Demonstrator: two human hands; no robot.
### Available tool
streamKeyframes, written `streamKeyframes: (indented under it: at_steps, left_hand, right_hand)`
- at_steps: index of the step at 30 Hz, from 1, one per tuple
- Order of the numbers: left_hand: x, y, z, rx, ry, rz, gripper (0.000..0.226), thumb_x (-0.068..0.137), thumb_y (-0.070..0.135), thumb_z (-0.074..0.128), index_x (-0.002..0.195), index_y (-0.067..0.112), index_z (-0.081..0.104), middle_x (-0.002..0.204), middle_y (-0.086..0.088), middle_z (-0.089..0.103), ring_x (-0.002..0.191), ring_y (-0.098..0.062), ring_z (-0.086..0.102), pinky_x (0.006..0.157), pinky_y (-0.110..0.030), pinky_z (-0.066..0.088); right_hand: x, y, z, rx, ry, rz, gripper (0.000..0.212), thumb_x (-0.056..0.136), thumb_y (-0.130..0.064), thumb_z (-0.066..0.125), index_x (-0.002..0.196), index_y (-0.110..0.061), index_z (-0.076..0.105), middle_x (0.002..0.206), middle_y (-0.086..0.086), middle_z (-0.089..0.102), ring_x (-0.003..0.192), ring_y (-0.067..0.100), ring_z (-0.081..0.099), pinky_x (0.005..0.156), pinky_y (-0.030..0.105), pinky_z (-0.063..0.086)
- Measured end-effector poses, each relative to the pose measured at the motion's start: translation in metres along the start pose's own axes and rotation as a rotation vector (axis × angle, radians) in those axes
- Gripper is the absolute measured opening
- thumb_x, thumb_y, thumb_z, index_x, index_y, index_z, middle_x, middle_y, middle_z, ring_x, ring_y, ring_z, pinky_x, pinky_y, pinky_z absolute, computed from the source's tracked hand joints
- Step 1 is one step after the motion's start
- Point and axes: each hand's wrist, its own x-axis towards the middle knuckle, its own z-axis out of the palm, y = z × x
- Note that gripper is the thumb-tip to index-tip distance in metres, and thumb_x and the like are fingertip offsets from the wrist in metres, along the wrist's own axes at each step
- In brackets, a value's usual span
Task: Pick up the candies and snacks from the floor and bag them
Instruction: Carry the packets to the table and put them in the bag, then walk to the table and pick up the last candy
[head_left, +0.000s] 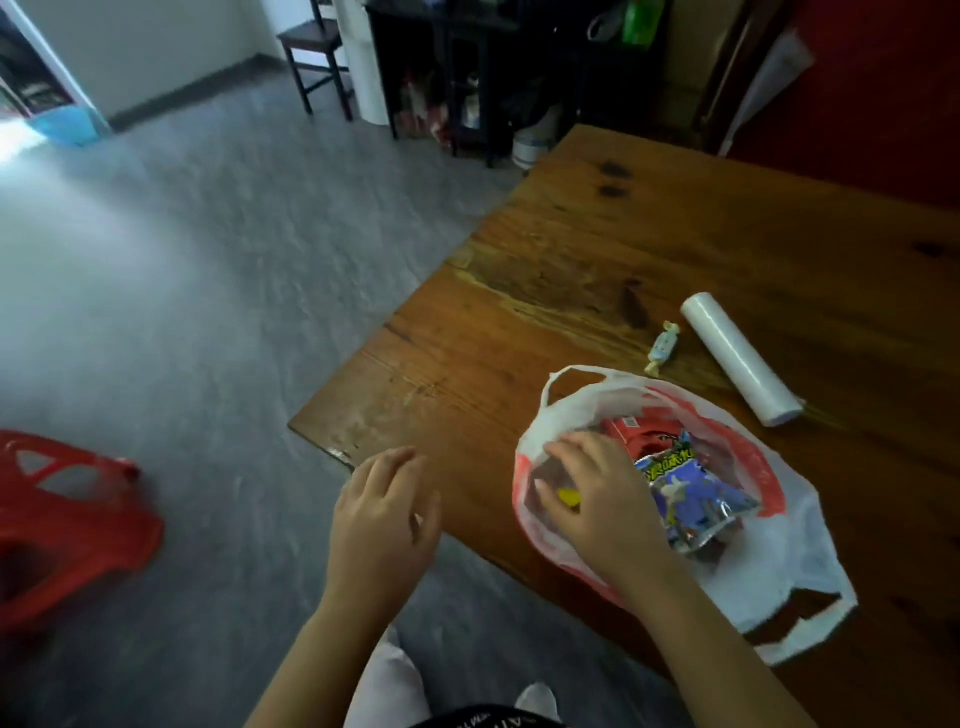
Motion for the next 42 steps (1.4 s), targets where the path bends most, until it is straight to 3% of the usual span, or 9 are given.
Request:
streamKeyframes:
  at_steps: [6,15,20,25,34,42]
  left_hand:
    - [-0.003,-0.082,-0.027,0.036,0.085,-0.151,0.041,0.079,0.033,0.044,0.099,0.004,0.065,0.103,-0.012,0.065,0.099,-0.031,0.056,0.081,-0.043,0.045]
    - [0.036,-0.264,-0.109,0.081,0.186,-0.26,0.042,0.078,0.03,0.044,0.099,0.0,0.065,0.102,-0.015,0.066,0.095,-0.034,0.059,0.08,-0.045,0.046]
    - [0.069,-0.332,-0.126,0.064,0.172,-0.265,0.042,0.077,0.031,0.044,0.1,0.002,0.064,0.102,-0.014,0.066,0.095,-0.033,0.059,0.079,-0.043,0.046]
    - [0.121,-0.369,-0.126,0.016,0.154,-0.22,0.041,0.078,0.032,0.045,0.1,0.003,0.065,0.102,-0.013,0.066,0.096,-0.032,0.059,0.081,-0.041,0.045]
    - [0.29,-0.433,-0.119,0.095,0.051,0.005,0.039,0.078,0.03,0.046,0.1,0.004,0.064,0.104,-0.013,0.065,0.097,-0.033,0.057,0.081,-0.043,0.045]
    - [0.43,-0.427,-0.089,0.06,-0.069,0.125,0.042,0.079,0.032,0.042,0.102,0.005,0.064,0.105,-0.012,0.065,0.098,-0.031,0.056,0.081,-0.044,0.046]
  right_hand:
    - [0.036,-0.059,0.047,-0.013,-0.113,-0.077,0.037,0.08,-0.036,0.05,0.107,-0.013,0.063,0.104,0.006,0.066,0.098,0.021,0.061,0.08,0.03,0.048]
    - [0.152,-0.216,0.141,0.003,-0.185,-0.217,0.042,0.078,-0.038,0.042,0.102,-0.011,0.063,0.098,0.008,0.065,0.092,0.025,0.061,0.078,0.037,0.052]
    - [0.201,-0.273,0.179,0.018,-0.194,-0.191,0.041,0.077,-0.038,0.044,0.101,-0.011,0.063,0.098,0.008,0.067,0.091,0.026,0.063,0.083,0.029,0.042]
    - [0.248,-0.27,0.196,0.003,-0.195,-0.095,0.044,0.077,-0.042,0.043,0.102,-0.012,0.063,0.099,0.008,0.065,0.093,0.027,0.061,0.083,0.031,0.044]
    - [0.395,-0.259,0.232,0.023,-0.027,0.086,0.043,0.08,-0.041,0.046,0.106,-0.011,0.062,0.103,0.009,0.066,0.098,0.028,0.06,0.084,0.036,0.048]
    - [0.477,-0.224,0.219,0.031,0.038,0.281,0.039,0.08,-0.034,0.052,0.111,-0.011,0.06,0.109,0.008,0.064,0.104,0.026,0.058,0.085,0.037,0.046]
